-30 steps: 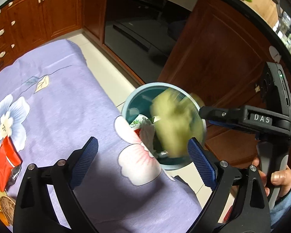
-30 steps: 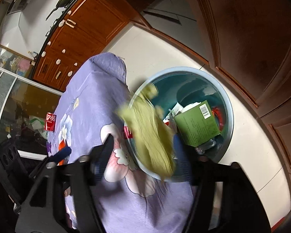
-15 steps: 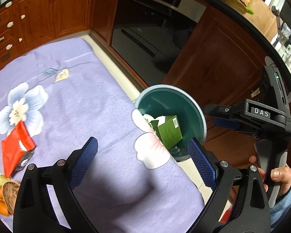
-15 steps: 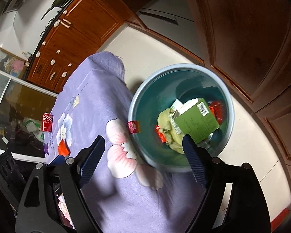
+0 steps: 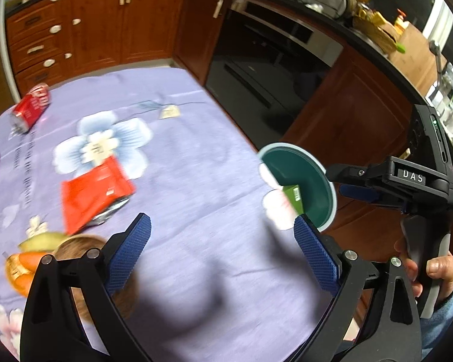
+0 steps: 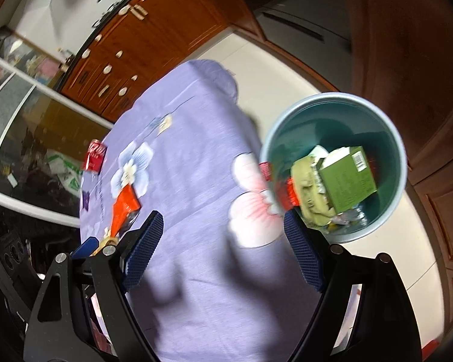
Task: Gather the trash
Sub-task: 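Move both tools back over the table toward the coconut shell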
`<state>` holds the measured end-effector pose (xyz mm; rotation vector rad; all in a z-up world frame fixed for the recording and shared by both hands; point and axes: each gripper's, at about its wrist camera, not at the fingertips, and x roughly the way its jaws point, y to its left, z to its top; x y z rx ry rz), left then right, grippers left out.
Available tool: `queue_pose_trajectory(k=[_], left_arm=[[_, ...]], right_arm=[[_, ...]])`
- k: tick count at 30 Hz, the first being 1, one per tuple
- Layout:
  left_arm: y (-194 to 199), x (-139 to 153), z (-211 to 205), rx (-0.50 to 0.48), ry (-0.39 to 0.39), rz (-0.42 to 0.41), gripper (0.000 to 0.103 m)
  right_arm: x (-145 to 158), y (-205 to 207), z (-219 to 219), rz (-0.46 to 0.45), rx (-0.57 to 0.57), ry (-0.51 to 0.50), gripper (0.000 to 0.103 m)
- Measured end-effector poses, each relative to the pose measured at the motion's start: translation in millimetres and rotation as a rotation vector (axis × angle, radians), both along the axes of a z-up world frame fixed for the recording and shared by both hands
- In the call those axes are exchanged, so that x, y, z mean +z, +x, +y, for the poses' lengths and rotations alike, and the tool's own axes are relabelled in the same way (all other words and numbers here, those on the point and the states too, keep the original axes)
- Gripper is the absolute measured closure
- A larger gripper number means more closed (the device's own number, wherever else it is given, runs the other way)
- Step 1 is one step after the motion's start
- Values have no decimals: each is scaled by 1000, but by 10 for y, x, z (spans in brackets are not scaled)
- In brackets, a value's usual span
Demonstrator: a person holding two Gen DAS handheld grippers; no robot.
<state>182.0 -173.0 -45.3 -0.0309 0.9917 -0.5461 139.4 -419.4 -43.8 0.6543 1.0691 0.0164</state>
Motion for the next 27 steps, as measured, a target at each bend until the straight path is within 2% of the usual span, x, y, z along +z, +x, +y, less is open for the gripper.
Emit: queue_pose_trajectory(k=[7,16,21,27], left_arm=[[-119,-46,761,115,10,-3,7],[-224,-185,1703,272,17,16,7],[-299,-329,2092,334,35,31,7],[-297,-519,2405,375,23,71,7]], right_arm=[[-23,105,618,19,109,-2,25],[-196,273,1504,79,275,-2,25],[-350,338,1932,123,356,7,25],[-474,425,2227,167,392,-11,25]])
